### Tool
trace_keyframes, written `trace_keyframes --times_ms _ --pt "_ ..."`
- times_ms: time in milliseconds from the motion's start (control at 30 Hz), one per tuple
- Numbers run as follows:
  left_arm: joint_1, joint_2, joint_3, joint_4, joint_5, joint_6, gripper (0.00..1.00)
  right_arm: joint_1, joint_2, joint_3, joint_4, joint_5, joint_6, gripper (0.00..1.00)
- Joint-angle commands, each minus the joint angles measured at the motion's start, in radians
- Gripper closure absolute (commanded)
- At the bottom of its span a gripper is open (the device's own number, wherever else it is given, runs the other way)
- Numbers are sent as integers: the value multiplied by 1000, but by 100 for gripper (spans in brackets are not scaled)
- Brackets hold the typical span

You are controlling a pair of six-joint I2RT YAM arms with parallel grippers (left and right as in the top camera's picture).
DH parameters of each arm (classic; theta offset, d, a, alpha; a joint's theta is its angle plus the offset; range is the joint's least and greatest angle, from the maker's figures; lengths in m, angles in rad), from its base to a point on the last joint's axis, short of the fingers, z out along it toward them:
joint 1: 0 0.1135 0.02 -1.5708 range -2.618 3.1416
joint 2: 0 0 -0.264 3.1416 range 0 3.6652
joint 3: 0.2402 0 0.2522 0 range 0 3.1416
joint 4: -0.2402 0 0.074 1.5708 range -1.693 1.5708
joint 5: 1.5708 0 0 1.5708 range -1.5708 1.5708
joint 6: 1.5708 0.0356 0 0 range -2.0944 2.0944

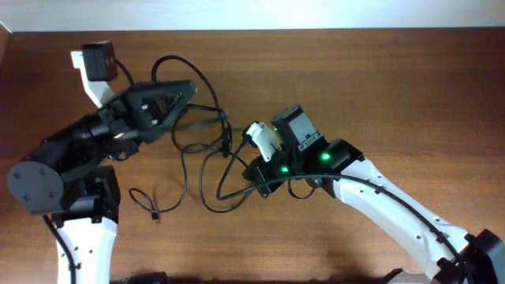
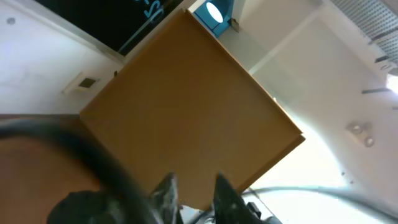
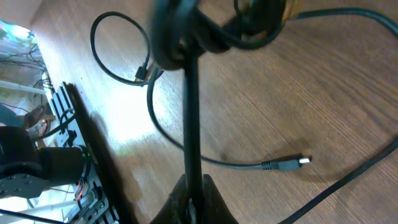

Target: Untangle cables

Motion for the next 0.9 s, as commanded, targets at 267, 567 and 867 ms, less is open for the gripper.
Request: trace_keyframes --times_ms 267,567,867 --pt "-4 261 27 5 369 93 46 3 -350 72 152 121 84 96" --pt "-141 408 27 4 369 227 23 3 -384 72 408 173 189 96" --pt "-142 600 -113 5 369 415 22 3 -384 72 449 270 188 96"
